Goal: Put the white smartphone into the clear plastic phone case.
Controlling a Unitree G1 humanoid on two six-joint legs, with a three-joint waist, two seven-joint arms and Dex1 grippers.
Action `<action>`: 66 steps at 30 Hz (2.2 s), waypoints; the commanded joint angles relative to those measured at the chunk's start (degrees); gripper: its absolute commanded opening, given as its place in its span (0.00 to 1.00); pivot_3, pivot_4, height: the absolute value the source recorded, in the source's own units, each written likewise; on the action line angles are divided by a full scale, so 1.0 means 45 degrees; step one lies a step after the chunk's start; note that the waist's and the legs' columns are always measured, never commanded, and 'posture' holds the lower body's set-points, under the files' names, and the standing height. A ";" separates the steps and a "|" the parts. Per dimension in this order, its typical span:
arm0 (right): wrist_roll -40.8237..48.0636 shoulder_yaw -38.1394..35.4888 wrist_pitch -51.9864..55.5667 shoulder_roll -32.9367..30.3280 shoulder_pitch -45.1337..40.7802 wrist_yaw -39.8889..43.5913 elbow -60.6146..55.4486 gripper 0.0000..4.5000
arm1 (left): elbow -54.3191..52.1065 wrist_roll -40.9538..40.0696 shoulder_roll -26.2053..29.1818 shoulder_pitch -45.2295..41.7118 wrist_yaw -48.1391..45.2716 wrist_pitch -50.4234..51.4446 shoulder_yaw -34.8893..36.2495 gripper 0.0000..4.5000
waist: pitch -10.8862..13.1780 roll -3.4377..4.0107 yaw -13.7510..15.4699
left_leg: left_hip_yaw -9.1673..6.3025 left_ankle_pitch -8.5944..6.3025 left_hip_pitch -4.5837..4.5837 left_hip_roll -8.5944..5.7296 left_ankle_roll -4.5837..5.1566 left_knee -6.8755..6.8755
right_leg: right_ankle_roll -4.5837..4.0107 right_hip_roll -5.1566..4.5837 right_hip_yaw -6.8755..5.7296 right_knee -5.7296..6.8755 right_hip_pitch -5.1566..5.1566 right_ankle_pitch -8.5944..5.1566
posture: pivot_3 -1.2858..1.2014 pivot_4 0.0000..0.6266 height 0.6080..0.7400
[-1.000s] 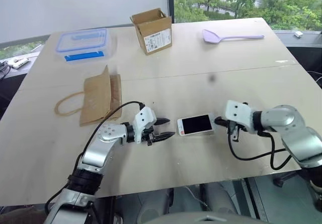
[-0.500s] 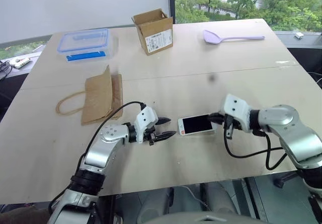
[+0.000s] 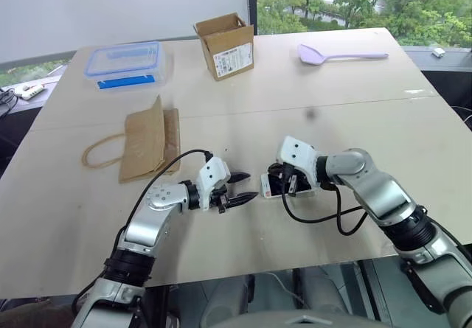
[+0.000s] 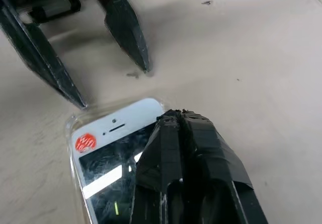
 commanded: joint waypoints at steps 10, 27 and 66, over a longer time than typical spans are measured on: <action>-0.1128 0.1729 -0.0210 -0.0151 0.0029 0.0627 0.1234 0.00 | -0.1940 -0.0252 0.0159 0.0376 0.0630 0.1751 0.0135 0.62 | -0.0024 -0.0001 -0.0046 | 0.0000 0.0000 0.0041 0.0003 0.0000 -0.0004 | 0.0000 0.0007 0.0002 0.0002 0.0035 0.0000 | 0.52 0.24 1.00; -0.1124 0.1578 0.1473 0.0148 0.1447 0.0193 0.1565 0.00 | -0.1895 -0.0379 0.0215 0.0003 0.0526 0.2188 0.0156 0.62 | -0.0232 -0.0008 0.0016 | -0.0013 -0.0034 0.0261 0.0002 0.0056 -0.0034 | 0.0002 0.0008 -0.0009 -0.0024 0.0239 -0.0007 | 0.52 0.24 1.00; 0.0361 -0.1888 0.2360 -0.3253 0.3764 -0.1931 -0.4978 0.00 | -0.0212 0.0786 0.0425 -0.0308 0.0610 0.0923 -0.0437 0.62 | -0.0056 -0.0005 0.0032 | -0.0025 -0.0010 0.0124 0.0009 0.0012 -0.0038 | 0.0008 0.0001 -0.0031 -0.0067 0.0157 -0.0009 | 0.52 0.24 1.00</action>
